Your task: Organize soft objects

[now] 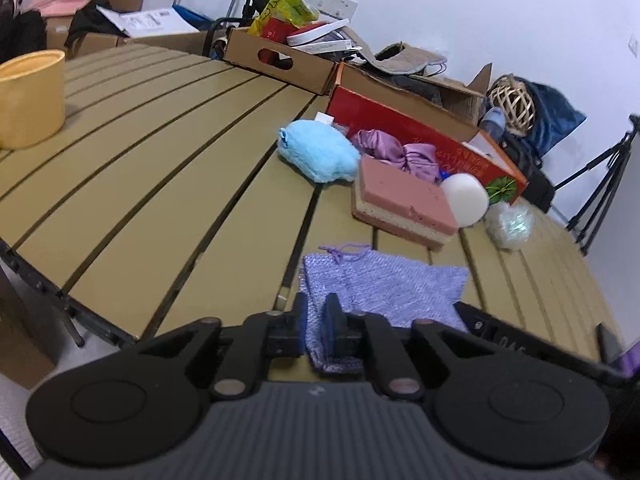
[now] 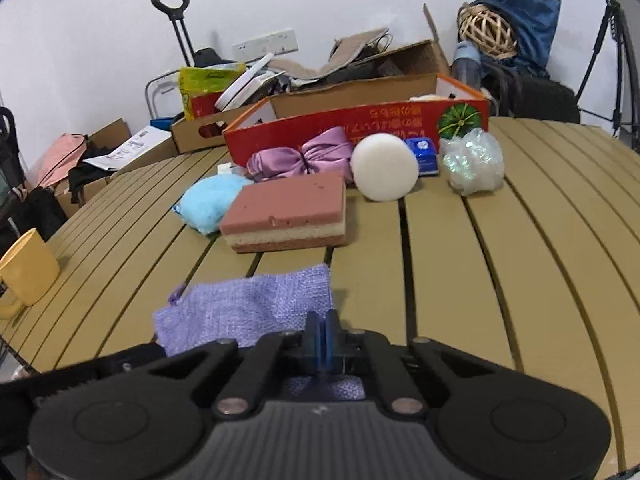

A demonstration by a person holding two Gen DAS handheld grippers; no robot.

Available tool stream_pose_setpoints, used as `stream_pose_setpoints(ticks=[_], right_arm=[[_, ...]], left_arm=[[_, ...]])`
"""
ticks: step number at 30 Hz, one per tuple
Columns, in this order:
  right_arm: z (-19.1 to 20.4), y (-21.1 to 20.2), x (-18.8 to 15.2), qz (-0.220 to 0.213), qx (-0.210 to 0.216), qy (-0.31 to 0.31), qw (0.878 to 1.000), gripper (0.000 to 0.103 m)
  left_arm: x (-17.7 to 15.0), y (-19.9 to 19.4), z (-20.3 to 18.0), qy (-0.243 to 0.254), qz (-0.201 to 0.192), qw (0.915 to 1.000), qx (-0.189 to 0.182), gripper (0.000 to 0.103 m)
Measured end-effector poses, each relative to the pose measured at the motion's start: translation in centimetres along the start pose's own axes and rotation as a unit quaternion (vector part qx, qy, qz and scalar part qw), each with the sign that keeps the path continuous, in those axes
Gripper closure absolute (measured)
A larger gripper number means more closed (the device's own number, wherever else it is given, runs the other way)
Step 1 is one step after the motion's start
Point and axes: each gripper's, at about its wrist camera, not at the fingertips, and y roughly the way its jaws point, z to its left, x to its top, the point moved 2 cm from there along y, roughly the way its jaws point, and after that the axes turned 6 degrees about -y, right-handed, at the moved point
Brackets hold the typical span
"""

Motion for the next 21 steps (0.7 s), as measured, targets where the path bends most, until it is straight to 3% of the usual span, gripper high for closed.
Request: stream_pose_setpoints(ticks=[1,2,3,6,7,9,11,12,16,21], right_arm=[[-0.2,-0.1,0.0,-0.001,-0.002,0.006,1.000,0.101],[-0.5,-0.3,0.0,-0.004,-0.002,0.013,1.000,0.101],[-0.7,-0.5,0.0,-0.007,-0.002,0.017,1.000,0.101],[-1.0,-0.9,0.1,-0.013,0.001,0.032,0.999,0.100],[-1.2,-1.2,0.0,-0.016,0.006,0.042,0.999,0.094],[-1.7,-1.7,0.1,-0.028,0.015,0.068,0.997,0.083],[-2.4,-2.0,0.3,-0.037,0.037,0.094,0.994,0.051],[-2.6,-1.9,0.3,-0.038,0.045,0.106,0.993,0.047],[-2.1,-0.7,0.0,-0.023,0.037,0.093,0.995,0.046],[-1.1,-0.5,0.1,-0.034,0.016,0.051,0.998,0.050]], left_arm=[[0.1,-0.5,0.2,-0.008,0.002,0.9999,-0.012,0.076],[0.0,-0.8,0.5,-0.016,0.000,0.9996,-0.022,0.052],[-0.1,-1.0,0.7,-0.027,0.000,0.9992,-0.029,0.045],[0.0,-0.9,1.3,-0.067,0.020,0.9961,-0.055,0.044],[0.0,-0.8,1.4,-0.075,0.024,0.9948,-0.064,0.043],[-0.1,-0.6,1.4,-0.079,0.024,0.9940,-0.071,0.044],[-0.3,-0.3,1.2,-0.080,0.031,0.9935,-0.075,0.059],[-0.4,-0.2,1.2,-0.081,0.035,0.9933,-0.075,0.063],[-0.8,0.1,0.8,-0.065,0.039,0.9950,-0.065,0.087],[-0.8,0.3,1.0,-0.068,0.038,0.9951,-0.060,0.096]])
